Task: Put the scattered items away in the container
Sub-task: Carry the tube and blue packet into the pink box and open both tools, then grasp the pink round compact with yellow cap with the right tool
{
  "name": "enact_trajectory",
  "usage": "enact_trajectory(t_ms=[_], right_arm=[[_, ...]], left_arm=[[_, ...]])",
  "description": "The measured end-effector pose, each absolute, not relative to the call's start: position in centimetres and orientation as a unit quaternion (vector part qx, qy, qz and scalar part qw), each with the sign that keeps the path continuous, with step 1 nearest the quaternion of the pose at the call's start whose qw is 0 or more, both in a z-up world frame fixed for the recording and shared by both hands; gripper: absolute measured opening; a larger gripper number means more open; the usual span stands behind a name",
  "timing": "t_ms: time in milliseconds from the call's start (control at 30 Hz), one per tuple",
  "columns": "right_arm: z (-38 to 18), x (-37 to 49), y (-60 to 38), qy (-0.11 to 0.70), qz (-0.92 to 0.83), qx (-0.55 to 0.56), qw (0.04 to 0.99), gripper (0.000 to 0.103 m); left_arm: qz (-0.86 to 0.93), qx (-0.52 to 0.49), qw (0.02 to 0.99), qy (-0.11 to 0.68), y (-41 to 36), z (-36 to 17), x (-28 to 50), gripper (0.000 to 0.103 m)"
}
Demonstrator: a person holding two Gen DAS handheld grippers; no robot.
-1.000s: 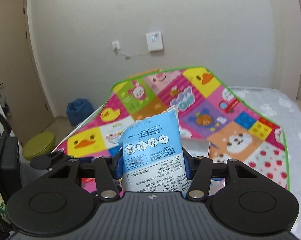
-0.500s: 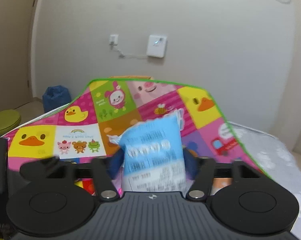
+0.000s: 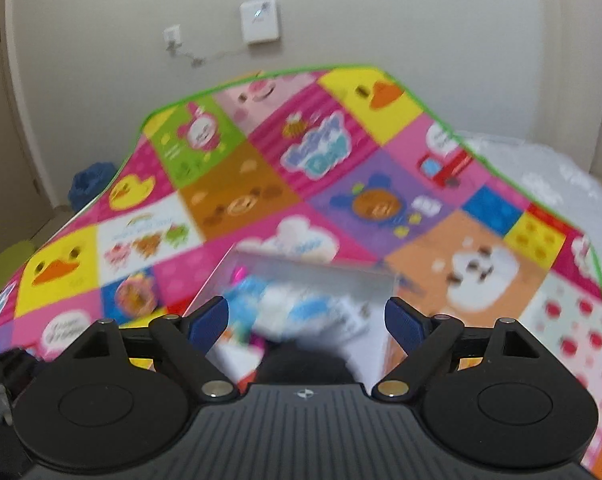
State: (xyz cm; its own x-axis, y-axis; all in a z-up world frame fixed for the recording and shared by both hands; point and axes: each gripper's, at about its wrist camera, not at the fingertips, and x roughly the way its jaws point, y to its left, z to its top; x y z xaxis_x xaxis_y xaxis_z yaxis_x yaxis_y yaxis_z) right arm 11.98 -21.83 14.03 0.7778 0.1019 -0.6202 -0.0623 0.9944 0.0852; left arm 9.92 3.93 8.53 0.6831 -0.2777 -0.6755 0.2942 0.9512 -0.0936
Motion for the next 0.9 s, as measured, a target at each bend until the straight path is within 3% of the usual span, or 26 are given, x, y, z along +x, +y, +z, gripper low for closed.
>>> enact_trajectory(t_ms=[200, 267, 300, 333, 500, 567, 633, 667, 900], right_arm=[[12.9, 10.4, -16.0, 0.359, 0.079, -0.015, 0.930, 0.084], [12.5, 10.9, -14.3, 0.373, 0.087, -0.019, 0.923, 0.064], [12.3, 11.2, -13.5, 0.385, 0.093, -0.015, 0.918, 0.048], [12.2, 11.5, -12.6, 0.394, 0.100, -0.011, 0.914, 0.044], [12.1, 13.3, -7.9, 0.403, 0.141, 0.011, 0.904, 0.046], [11.8, 15.0, -6.1, 0.406, 0.148, 0.020, 0.901, 0.054], [11.3, 17.2, -4.2, 0.406, 0.147, 0.021, 0.902, 0.074], [10.8, 18.3, -3.3, 0.403, 0.143, 0.015, 0.904, 0.077], [4.6, 25.7, 1.5, 0.430, 0.081, -0.054, 0.898, 0.078]], left_arm=[[-0.053, -0.094, 0.920, 0.378, 11.1, 9.0, 7.8, 0.103], [-0.037, -0.099, 0.922, 0.373, 12.2, 8.3, 8.2, 0.103], [-0.029, -0.092, 0.922, 0.374, 12.5, 7.9, 8.5, 0.103], [-0.019, -0.082, 0.923, 0.376, 12.6, 7.4, 8.9, 0.103], [0.022, -0.065, 0.922, 0.381, 13.7, 5.8, 10.6, 0.103], [0.031, -0.063, 0.919, 0.387, 14.1, 5.4, 10.8, 0.103], [0.028, -0.064, 0.917, 0.392, 14.4, 4.9, 10.9, 0.103], [0.031, -0.063, 0.917, 0.392, 14.6, 4.7, 11.1, 0.103], [0.049, -0.092, 0.912, 0.396, 16.3, 3.2, 12.7, 0.103]])
